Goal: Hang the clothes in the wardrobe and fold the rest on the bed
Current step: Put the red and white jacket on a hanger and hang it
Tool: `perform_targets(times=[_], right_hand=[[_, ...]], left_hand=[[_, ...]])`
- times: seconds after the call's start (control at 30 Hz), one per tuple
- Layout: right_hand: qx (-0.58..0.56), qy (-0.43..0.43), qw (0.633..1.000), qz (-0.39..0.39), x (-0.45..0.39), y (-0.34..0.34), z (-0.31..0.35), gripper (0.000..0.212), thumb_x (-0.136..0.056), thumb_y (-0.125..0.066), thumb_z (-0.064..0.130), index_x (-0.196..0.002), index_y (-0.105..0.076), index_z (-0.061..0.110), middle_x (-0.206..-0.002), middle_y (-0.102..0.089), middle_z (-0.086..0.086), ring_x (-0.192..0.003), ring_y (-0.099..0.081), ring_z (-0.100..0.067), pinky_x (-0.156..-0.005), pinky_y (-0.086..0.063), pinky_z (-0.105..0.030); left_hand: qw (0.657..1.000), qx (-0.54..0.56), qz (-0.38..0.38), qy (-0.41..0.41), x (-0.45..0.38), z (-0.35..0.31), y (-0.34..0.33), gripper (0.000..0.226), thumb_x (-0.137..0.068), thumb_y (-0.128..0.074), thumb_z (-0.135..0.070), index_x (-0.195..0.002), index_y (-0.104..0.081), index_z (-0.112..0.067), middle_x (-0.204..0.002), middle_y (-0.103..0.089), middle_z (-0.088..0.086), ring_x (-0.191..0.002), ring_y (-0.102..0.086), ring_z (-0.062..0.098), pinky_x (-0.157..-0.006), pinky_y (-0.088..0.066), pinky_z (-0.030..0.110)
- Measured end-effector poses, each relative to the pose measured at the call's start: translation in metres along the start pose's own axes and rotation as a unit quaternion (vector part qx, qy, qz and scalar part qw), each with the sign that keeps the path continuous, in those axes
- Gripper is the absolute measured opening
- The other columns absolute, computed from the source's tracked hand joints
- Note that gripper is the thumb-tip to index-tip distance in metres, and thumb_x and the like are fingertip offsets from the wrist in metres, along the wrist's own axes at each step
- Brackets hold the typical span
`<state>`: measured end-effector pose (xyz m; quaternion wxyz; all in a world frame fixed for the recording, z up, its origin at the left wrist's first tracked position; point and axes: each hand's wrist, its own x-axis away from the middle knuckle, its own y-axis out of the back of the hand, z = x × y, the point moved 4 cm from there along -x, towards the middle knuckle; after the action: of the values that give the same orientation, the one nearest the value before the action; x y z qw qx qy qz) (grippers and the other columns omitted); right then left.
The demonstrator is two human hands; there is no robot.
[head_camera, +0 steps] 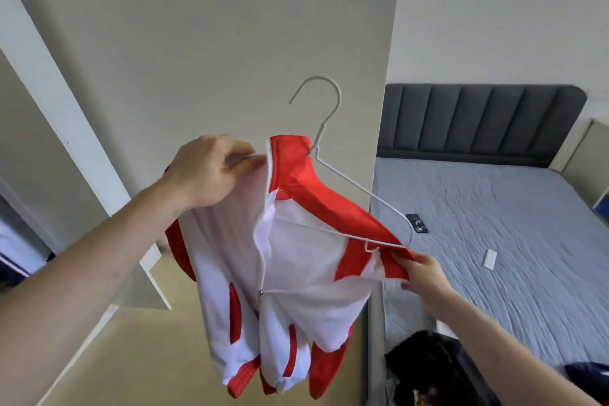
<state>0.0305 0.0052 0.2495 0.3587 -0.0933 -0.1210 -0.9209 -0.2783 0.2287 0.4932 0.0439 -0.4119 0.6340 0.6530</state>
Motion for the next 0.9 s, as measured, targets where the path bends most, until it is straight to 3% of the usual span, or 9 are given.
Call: perform_targets(times=[0.1, 0.2, 0.33, 0.43, 0.53, 0.7, 0.73, 0.8, 0.9], right_hand=[[0.002, 0.011, 1.000, 0.024, -0.006, 0.035, 0.048, 0.008, -0.092, -0.074, 0.015, -0.098, -0.079, 0.012, -0.071, -0.075, -0.001, -0.055, -0.063, -0.011, -0.052, -0.045, -0.024], [-0.022, 0.023, 0.999, 0.036, -0.003, 0.048, 0.098, 0.011, -0.092, -0.070, 0.005, -0.097, -0.078, 0.012, -0.072, -0.077, -0.005, -0.054, -0.068, -0.010, -0.047, -0.050, -0.024], [-0.039, 0.072, 0.995, 0.051, 0.012, 0.041, 0.157, 0.026, -0.093, -0.062, 0.004, -0.092, -0.084, 0.017, -0.069, -0.074, -0.005, -0.050, -0.064, -0.011, -0.045, -0.050, -0.023], [-0.018, 0.137, 0.985, 0.103, 0.032, 0.015, 0.196, 0.038, -0.095, -0.054, 0.003, -0.097, -0.085, 0.025, -0.074, -0.073, 0.003, -0.051, -0.057, -0.006, -0.045, -0.048, -0.021], [0.007, 0.194, 0.969, 0.150, 0.053, -0.020, 0.219, 0.036, -0.097, -0.052, 0.001, -0.098, -0.082, 0.020, -0.071, -0.071, 0.002, -0.049, -0.056, -0.010, -0.044, -0.048, -0.022], [0.123, 0.282, 0.934, 0.181, 0.060, -0.041, 0.202, 0.021, -0.098, -0.061, 0.006, -0.109, -0.069, 0.022, -0.089, -0.074, -0.009, -0.063, -0.059, -0.021, -0.054, -0.058, -0.036], [0.140, 0.286, 0.932, 0.175, 0.056, -0.036, 0.192, 0.023, -0.097, -0.063, 0.005, -0.112, -0.066, 0.023, -0.096, -0.077, -0.006, -0.067, -0.062, -0.023, -0.061, -0.060, -0.041], [0.123, 0.274, 0.939, 0.167, 0.047, -0.022, 0.169, 0.035, -0.095, -0.066, 0.001, -0.120, -0.060, 0.025, -0.103, -0.078, 0.006, -0.066, -0.064, -0.015, -0.061, -0.058, -0.038], [0.075, 0.242, 0.961, 0.106, 0.037, 0.001, 0.129, 0.055, -0.089, -0.078, 0.010, -0.123, -0.053, 0.045, -0.096, -0.076, -0.001, -0.066, -0.072, -0.013, -0.060, -0.062, -0.037]], left_hand=[[0.999, 0.025, 0.019, 0.015, 0.012, 0.029, -0.010, 0.049, -0.090, -0.044, -0.070, -0.091, -0.073, -0.030, -0.078, -0.061, -0.010, -0.075, -0.058, 0.014, -0.064, -0.046, 0.035], [0.999, 0.043, 0.022, -0.006, 0.017, 0.036, -0.024, 0.041, -0.092, -0.048, -0.059, -0.091, -0.077, -0.030, -0.073, -0.052, -0.011, -0.072, -0.054, 0.006, -0.060, -0.038, 0.025], [1.000, -0.020, 0.010, -0.003, 0.016, 0.035, -0.046, 0.040, -0.096, -0.049, -0.049, -0.093, -0.080, -0.024, -0.073, -0.050, -0.008, -0.075, -0.056, 0.021, -0.063, -0.040, 0.031], [0.995, -0.061, 0.038, 0.064, 0.013, 0.029, -0.069, 0.034, -0.102, -0.053, -0.049, -0.085, -0.073, -0.028, -0.082, -0.056, -0.006, -0.087, -0.063, 0.027, -0.063, -0.042, 0.032], [0.990, -0.017, 0.056, 0.131, 0.008, 0.015, -0.088, 0.047, -0.101, -0.051, -0.053, -0.067, -0.053, -0.022, -0.069, -0.051, -0.005, -0.080, -0.061, 0.031, -0.060, -0.037, 0.034], [0.969, 0.156, 0.027, 0.188, 0.008, -0.011, -0.099, 0.054, -0.096, -0.054, -0.054, -0.068, -0.037, -0.012, -0.054, -0.034, -0.001, -0.059, -0.037, 0.024, -0.056, -0.031, 0.036], [0.966, 0.177, 0.019, 0.187, 0.009, -0.015, -0.098, 0.052, -0.096, -0.055, -0.053, -0.066, -0.036, -0.015, -0.055, -0.031, -0.002, -0.058, -0.033, 0.021, -0.055, -0.029, 0.036], [0.961, 0.207, 0.003, 0.185, 0.012, -0.023, -0.097, 0.051, -0.098, -0.058, -0.050, -0.062, -0.036, -0.020, -0.054, -0.029, -0.004, -0.055, -0.028, 0.015, -0.054, -0.027, 0.035], [0.951, 0.251, -0.014, 0.181, 0.015, -0.034, -0.096, 0.053, -0.099, -0.058, -0.046, -0.062, -0.033, -0.019, -0.054, -0.027, -0.007, -0.053, -0.027, 0.011, -0.052, -0.025, 0.033]])
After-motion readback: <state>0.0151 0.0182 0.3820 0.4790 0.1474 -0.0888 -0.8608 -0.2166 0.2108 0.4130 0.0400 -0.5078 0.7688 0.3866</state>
